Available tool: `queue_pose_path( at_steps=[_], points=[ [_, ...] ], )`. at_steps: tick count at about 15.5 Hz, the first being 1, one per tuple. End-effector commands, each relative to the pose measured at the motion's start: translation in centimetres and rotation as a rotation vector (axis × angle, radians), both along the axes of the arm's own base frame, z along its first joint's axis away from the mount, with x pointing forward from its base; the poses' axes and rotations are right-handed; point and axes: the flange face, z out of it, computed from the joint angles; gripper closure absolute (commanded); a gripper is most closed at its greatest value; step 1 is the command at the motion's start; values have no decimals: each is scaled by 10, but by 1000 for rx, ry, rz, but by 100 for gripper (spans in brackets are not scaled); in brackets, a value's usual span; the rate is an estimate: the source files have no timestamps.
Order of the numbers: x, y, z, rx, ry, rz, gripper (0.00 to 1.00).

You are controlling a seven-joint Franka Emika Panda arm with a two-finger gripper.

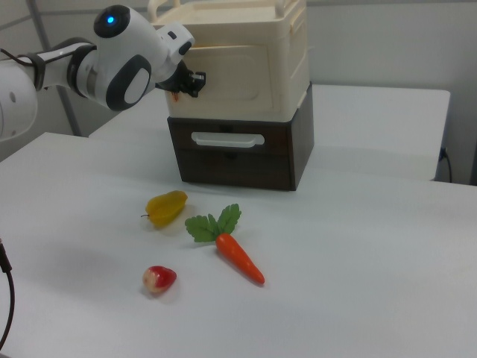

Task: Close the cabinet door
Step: 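Push the door with the gripper, swinging it toward the cabinet opening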

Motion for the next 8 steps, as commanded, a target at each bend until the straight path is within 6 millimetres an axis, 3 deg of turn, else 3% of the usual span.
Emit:
queue_pose_path(
  at_steps=[1, 6, 8],
  points=[
    [12, 8, -10, 18, -96, -51, 100],
    [15, 12, -14, 62, -135, -98, 100],
    [15, 22, -15, 94, -168, -113, 100]
  ],
)
